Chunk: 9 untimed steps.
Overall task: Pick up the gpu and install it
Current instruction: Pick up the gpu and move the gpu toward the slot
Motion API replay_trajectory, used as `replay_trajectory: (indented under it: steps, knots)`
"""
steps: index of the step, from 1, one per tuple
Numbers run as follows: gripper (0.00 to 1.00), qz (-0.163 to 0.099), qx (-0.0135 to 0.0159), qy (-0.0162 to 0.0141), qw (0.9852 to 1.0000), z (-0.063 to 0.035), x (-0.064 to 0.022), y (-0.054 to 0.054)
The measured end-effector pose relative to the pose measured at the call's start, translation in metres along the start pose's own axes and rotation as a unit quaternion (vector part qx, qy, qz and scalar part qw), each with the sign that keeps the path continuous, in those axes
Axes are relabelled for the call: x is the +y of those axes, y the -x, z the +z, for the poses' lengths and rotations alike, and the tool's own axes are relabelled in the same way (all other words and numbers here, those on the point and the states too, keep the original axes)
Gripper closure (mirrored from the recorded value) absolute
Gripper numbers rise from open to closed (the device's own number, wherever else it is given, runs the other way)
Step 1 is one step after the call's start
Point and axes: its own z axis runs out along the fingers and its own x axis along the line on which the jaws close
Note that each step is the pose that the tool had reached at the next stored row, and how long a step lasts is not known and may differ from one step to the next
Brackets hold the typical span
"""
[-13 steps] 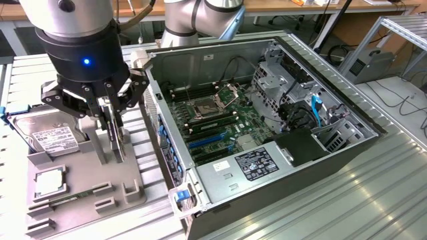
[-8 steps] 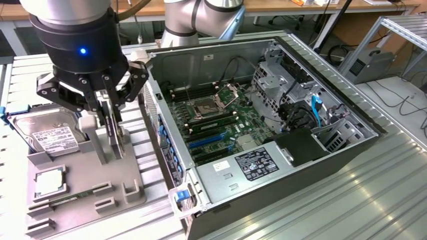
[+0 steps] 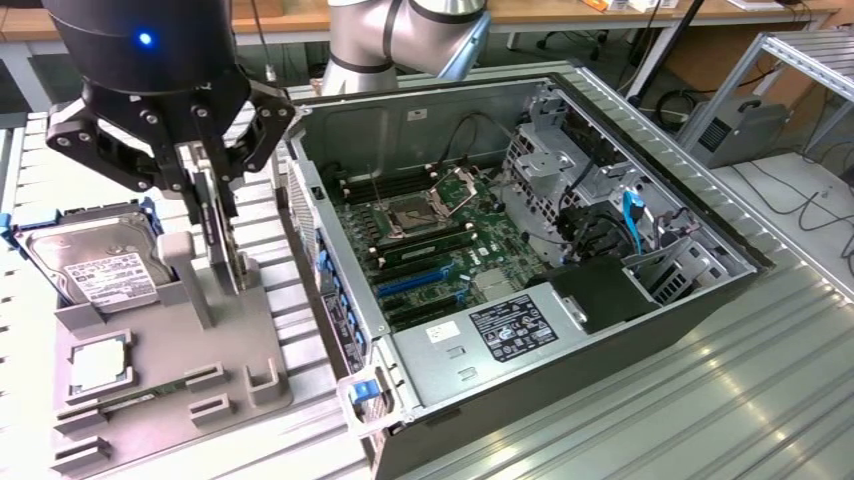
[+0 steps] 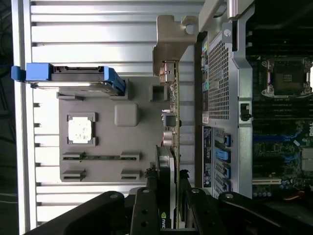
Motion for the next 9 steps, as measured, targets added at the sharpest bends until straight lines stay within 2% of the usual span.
replay_trajectory:
  steps: [5, 9]
  knots:
    - [0.73, 0.000, -0.0002, 0.0000, 1.0000, -0.0090, 0.0004, 0.0002]
    - [0.73, 0.001, -0.0003, 0.0000, 1.0000, -0.0110, 0.0005, 0.0003]
